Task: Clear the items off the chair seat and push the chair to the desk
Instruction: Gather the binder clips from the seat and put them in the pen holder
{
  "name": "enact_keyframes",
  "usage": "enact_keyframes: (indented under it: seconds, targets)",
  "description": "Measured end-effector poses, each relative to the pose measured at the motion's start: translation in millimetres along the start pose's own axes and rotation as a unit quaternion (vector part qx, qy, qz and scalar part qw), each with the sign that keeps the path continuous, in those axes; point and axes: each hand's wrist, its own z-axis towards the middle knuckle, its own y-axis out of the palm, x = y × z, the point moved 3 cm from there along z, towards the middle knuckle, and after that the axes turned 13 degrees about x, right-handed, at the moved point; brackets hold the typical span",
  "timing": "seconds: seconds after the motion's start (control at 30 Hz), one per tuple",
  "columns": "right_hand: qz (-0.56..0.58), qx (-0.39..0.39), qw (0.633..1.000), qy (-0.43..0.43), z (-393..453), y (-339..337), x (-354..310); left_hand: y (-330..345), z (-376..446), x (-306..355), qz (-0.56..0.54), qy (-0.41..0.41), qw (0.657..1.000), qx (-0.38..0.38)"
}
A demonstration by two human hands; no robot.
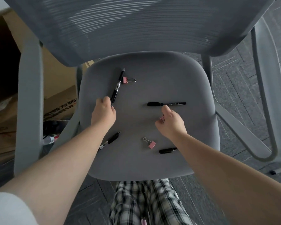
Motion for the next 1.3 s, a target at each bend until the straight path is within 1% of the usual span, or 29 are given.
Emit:
enact_keyframes:
  seconds: [0.1,0.17,0.23,0.3,0.4,0.47,0.57,0.67,0.93,1.03,1.17,1.3]
  targets:
    - [-0.007,-0.014,0.999,0.036,-3,-4,-6,-9,-3,4,-0.023,0.008,1.0,0.009]
    - [-0.021,-0.019,0.998,0.055,-7,-8,-11,-16,-1,10,-0.039,0.028,0.999,0.02]
    - [-0.057,-0.039,0.997,0.038,-11,-9,-15,-23,2,20,-0.049,0.064,0.996,0.03]
    - [-0.077,-0.054,0.995,0.027,-15,-7,-15,-26,9,33,-0.043,0.096,0.994,0.023]
    - [-0.064,-0.077,0.994,0.051,-20,-2,-13,-20,26,50,-0.019,0.118,0.993,-0.017]
    - [-0.056,-0.116,0.99,0.057,-27,2,-13,-11,39,60,0.008,0.137,0.99,-0.041]
    - [-0.079,-0.171,0.981,0.039,-37,11,-11,1,56,69,0.066,0.139,0.986,-0.069]
    - [-0.124,-0.191,0.974,0.009,-43,20,-6,10,66,71,0.122,0.128,0.981,-0.076]
    - [-0.131,-0.175,0.976,-0.006,-46,31,3,19,56,69,0.15,0.118,0.979,-0.073]
    - [-0.103,-0.164,0.981,0.006,-43,26,0,16,46,68,0.131,0.131,0.979,-0.082]
    - [-0.06,-0.13,0.989,0.04,-36,15,-5,2,29,70,0.089,0.156,0.977,-0.117]
    - [-0.039,-0.099,0.994,0.03,-28,-5,-17,-22,14,71,0.05,0.158,0.98,-0.113]
